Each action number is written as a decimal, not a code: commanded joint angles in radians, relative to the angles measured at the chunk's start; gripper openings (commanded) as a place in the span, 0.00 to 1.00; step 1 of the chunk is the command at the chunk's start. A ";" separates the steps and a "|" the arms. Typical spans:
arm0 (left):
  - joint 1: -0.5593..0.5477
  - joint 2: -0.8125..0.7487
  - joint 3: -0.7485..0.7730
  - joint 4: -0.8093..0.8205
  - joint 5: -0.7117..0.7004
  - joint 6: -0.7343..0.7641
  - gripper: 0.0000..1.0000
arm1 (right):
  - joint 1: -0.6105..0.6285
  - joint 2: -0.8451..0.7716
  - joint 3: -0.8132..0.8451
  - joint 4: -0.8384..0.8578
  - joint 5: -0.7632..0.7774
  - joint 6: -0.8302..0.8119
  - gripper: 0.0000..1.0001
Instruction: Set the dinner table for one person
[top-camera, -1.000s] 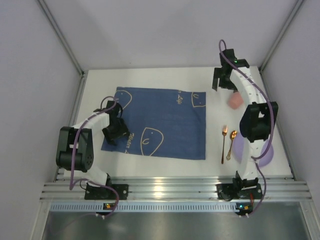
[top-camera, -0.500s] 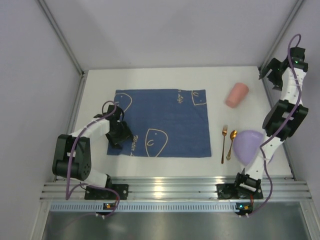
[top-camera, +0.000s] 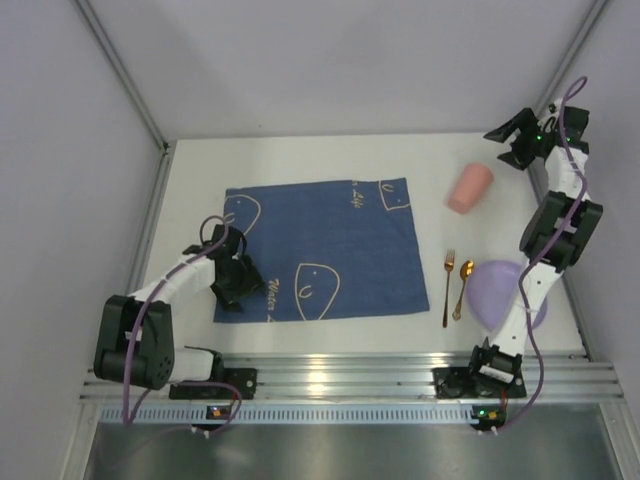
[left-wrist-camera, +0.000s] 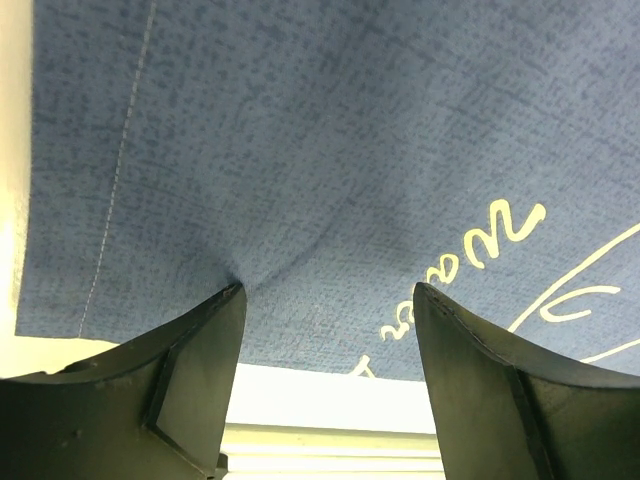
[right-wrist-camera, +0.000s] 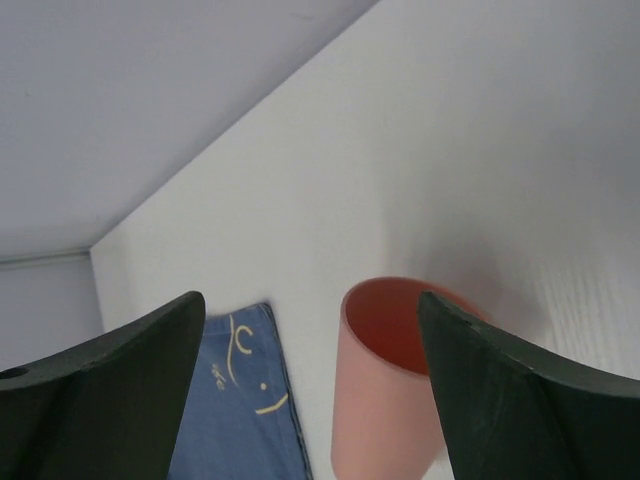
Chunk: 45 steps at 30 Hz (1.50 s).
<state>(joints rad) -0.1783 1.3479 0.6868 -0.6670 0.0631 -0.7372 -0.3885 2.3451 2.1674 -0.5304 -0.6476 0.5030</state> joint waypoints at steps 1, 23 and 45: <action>-0.018 -0.035 -0.024 -0.025 0.003 -0.037 0.73 | 0.002 0.042 -0.053 0.234 -0.141 0.144 0.87; -0.021 -0.004 -0.015 0.014 0.010 -0.039 0.73 | 0.010 -0.288 -0.486 0.214 -0.161 0.055 0.83; -0.020 -0.029 0.002 -0.019 0.030 0.024 0.73 | 0.011 -0.308 -0.554 0.184 -0.122 -0.011 0.78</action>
<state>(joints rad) -0.1947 1.3312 0.6735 -0.6807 0.0799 -0.7303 -0.3813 2.0445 1.5677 -0.3420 -0.7837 0.5228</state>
